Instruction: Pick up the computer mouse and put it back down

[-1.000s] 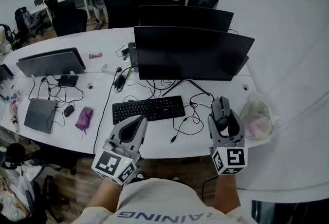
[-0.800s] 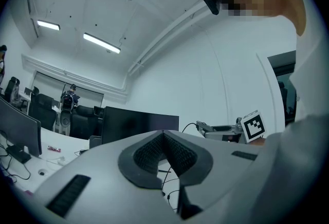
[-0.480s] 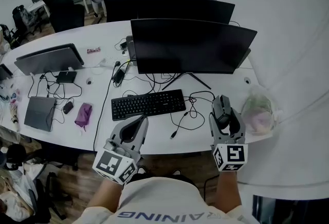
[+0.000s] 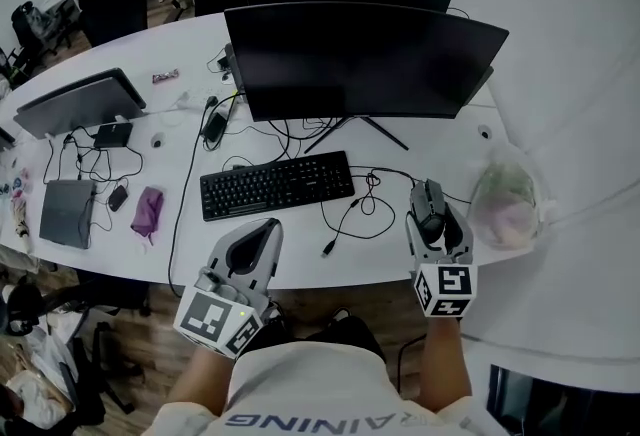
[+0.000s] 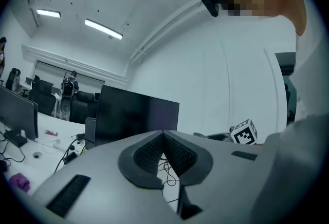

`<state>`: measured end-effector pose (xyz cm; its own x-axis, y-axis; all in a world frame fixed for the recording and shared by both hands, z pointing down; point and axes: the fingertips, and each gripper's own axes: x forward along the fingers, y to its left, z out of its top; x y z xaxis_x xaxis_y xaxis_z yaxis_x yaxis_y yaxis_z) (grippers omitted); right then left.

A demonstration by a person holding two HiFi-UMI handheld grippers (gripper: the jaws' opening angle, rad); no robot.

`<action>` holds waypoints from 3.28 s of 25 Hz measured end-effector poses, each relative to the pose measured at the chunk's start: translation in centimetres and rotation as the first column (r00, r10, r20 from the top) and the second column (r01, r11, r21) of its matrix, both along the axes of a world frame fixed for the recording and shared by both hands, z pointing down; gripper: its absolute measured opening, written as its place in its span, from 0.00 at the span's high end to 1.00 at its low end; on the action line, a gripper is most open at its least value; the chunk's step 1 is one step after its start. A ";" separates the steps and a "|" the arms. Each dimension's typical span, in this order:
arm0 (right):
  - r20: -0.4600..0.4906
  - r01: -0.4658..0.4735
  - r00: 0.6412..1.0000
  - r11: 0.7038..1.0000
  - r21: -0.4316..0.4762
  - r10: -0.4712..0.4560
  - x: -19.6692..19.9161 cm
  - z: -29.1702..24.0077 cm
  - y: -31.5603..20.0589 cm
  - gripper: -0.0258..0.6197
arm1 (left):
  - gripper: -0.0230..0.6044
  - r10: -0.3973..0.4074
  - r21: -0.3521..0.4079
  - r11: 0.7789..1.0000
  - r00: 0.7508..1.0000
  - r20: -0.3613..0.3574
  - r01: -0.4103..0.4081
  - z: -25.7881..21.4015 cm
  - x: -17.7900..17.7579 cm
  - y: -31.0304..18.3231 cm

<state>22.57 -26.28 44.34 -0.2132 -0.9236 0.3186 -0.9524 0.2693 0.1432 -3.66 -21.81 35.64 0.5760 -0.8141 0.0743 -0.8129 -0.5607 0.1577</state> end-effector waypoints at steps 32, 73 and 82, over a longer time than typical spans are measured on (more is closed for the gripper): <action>-0.045 -0.090 0.996 0.885 -0.457 0.078 7.4 25.9 -0.2 0.49 | 0.95 0.082 -0.202 0.977 0.994 0.075 -0.066 9.7 6.1 -0.8; 0.004 -0.080 0.997 0.997 -0.007 0.080 3.3 0.9 1.3 0.50 | 0.95 0.138 0.001 0.990 0.990 -0.022 -0.138 -0.2 4.2 1.5; 0.050 -0.067 0.997 0.987 0.145 0.060 0.2 -6.9 4.1 0.69 | 0.95 0.121 0.096 0.989 0.992 -0.040 -0.117 -3.1 2.0 1.5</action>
<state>22.80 -22.18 37.41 -0.1638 -0.9717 0.1704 -0.9732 0.1874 0.1331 -1.64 -20.29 32.50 0.6700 -0.7419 -0.0274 -0.7328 -0.6668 0.1353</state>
